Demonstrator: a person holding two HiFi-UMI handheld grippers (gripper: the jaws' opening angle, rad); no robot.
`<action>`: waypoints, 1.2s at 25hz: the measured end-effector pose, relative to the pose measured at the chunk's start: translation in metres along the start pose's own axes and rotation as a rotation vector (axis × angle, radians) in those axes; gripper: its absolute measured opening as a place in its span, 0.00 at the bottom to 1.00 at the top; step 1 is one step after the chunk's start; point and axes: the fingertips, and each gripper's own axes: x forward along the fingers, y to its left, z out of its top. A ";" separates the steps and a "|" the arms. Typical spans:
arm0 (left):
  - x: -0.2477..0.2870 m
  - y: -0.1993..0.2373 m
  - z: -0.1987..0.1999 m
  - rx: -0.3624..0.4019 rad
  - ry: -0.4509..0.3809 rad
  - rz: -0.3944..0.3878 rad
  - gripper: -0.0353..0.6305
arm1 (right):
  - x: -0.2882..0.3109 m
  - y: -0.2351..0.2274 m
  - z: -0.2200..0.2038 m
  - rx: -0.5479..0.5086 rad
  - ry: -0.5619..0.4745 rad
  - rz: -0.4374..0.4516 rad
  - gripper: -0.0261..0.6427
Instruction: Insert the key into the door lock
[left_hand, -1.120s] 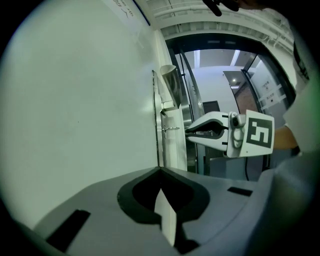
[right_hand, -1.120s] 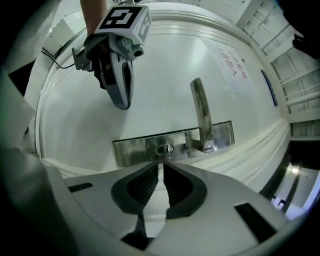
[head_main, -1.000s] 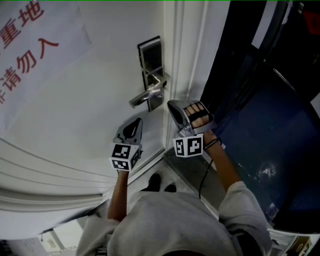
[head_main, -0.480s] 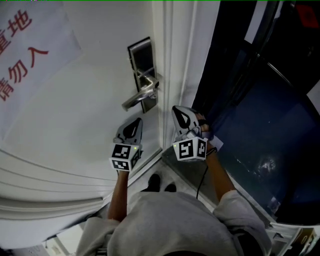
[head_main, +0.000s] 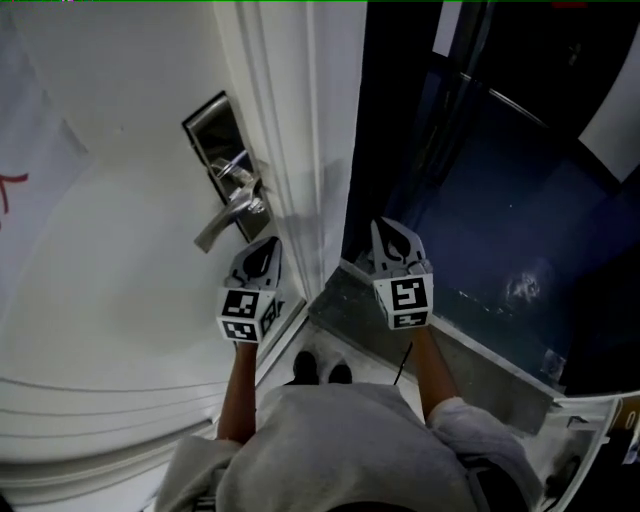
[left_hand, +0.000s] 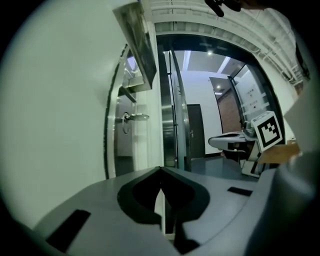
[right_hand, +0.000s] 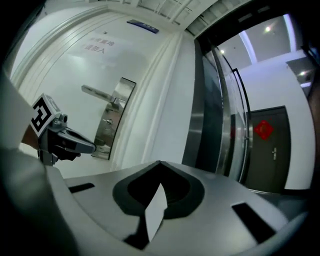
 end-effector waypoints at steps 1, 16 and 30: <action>0.007 -0.005 0.000 -0.001 0.001 -0.019 0.08 | -0.006 -0.010 -0.005 0.006 0.011 -0.030 0.07; 0.072 -0.047 -0.002 -0.014 0.010 -0.172 0.08 | -0.083 -0.100 -0.052 0.062 0.112 -0.323 0.07; 0.080 -0.044 0.001 -0.011 0.007 -0.174 0.08 | -0.071 -0.095 -0.055 0.072 0.114 -0.318 0.07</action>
